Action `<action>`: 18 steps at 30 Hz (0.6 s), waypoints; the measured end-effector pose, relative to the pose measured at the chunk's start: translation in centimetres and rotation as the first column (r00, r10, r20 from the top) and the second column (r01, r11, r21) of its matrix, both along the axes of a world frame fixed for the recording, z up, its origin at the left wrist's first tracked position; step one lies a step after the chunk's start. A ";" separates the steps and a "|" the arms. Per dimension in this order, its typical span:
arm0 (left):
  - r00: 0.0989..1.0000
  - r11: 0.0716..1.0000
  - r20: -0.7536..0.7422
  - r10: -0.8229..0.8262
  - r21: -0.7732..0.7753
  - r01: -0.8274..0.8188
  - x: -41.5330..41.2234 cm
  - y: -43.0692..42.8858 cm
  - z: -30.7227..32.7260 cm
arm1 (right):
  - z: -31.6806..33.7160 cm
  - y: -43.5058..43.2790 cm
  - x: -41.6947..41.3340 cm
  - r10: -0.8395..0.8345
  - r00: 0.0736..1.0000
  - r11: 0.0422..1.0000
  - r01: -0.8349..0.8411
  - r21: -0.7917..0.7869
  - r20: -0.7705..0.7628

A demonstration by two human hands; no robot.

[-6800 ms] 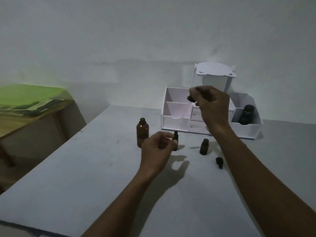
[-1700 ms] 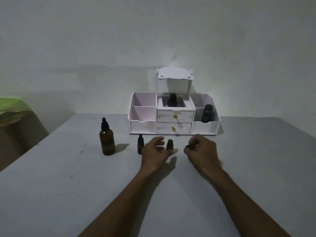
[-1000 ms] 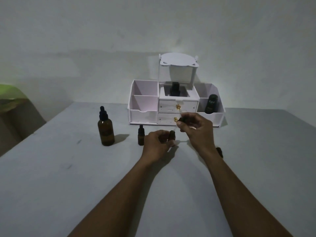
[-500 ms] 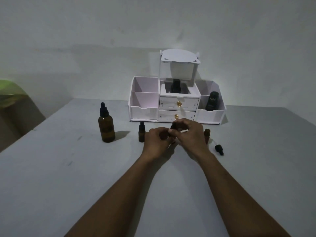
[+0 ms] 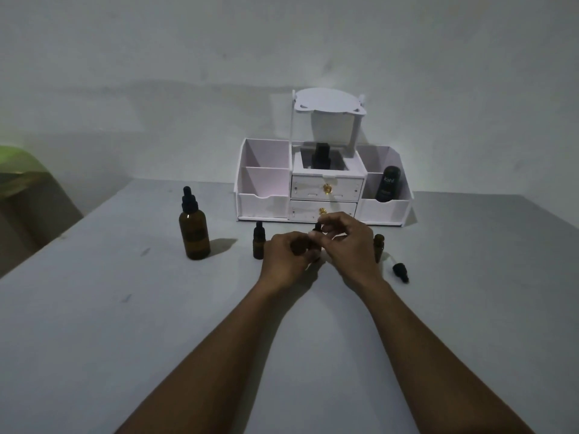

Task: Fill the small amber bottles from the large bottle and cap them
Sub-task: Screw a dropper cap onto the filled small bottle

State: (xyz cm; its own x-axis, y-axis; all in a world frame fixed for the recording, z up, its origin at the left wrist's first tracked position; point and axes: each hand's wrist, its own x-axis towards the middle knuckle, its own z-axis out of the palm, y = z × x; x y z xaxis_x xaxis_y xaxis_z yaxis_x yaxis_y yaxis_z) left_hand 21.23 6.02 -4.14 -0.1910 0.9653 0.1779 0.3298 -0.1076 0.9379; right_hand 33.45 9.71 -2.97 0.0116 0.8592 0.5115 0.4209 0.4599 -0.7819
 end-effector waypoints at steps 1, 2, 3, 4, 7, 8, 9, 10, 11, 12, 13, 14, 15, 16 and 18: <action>1.000 1.000 -0.014 -0.001 0.010 0.001 0.0 0.0 -0.1 | 0.0 0.0 -0.1 0.003 1.000 1.000 -0.003 0.002 -0.007; 0.999 1.000 -0.032 -0.002 0.021 0.003 0.0 0.1 -0.2 | -0.1 0.0 -0.1 0.013 1.000 1.000 -0.013 0.002 -0.012; 0.999 1.000 -0.039 -0.004 0.027 0.005 0.0 0.1 -0.2 | -0.2 -0.1 0.0 0.031 0.999 1.000 -0.031 -0.001 -0.016; 1.000 1.000 -0.030 -0.009 0.025 0.009 0.0 0.1 -0.2 | -0.2 -0.1 0.0 0.048 0.999 0.999 -0.048 -0.008 -0.016; 1.000 1.000 0.001 -0.021 0.006 0.021 -0.1 0.2 -0.2 | -0.4 0.0 0.2 0.056 0.998 0.998 -0.056 -0.027 0.004; 1.000 1.000 -0.006 -0.023 0.011 0.023 -0.1 0.3 -0.3 | -0.4 0.1 0.2 0.044 0.999 0.999 -0.043 -0.026 0.008; 1.000 1.000 -0.009 -0.024 0.019 0.025 -0.2 0.3 -0.3 | -0.4 0.1 0.2 0.028 1.000 0.999 -0.028 -0.023 0.006; 1.000 0.999 -0.009 -0.022 0.025 0.023 -0.2 0.3 -0.3 | -0.4 0.1 0.1 0.015 1.000 1.000 -0.015 -0.020 0.000; 1.000 0.999 -0.011 -0.020 0.026 0.020 -0.2 0.3 -0.4 | -0.4 0.1 0.1 0.012 1.000 1.000 -0.012 -0.016 -0.007; 1.000 0.999 -0.018 -0.020 0.028 0.020 -0.3 0.3 -0.4 | -0.4 0.1 0.0 0.020 1.000 1.000 -0.020 -0.014 -0.013; 0.999 0.999 -0.028 -0.022 0.030 0.023 -0.2 0.3 -0.4 | -0.4 0.1 0.0 0.037 0.999 0.999 -0.038 -0.013 -0.022; 0.999 0.999 -0.031 -0.024 0.030 0.025 -0.2 0.3 -0.4 | -0.4 0.1 0.0 0.057 0.998 0.998 -0.058 -0.014 -0.034; 0.999 0.999 -0.026 -0.027 0.028 0.028 -0.1 0.2 -0.4 | -0.4 0.0 0.1 0.074 0.997 0.997 -0.074 -0.014 -0.040; 0.999 0.999 -0.018 -0.029 0.024 0.030 -0.1 0.3 -0.4 | -0.4 0.0 0.2 0.080 0.996 0.997 -0.081 -0.011 -0.033; 1.000 0.999 -0.005 -0.028 0.017 0.028 0.0 0.3 -0.4 | -0.5 0.1 0.2 0.066 0.998 0.998 -0.066 -0.004 -0.003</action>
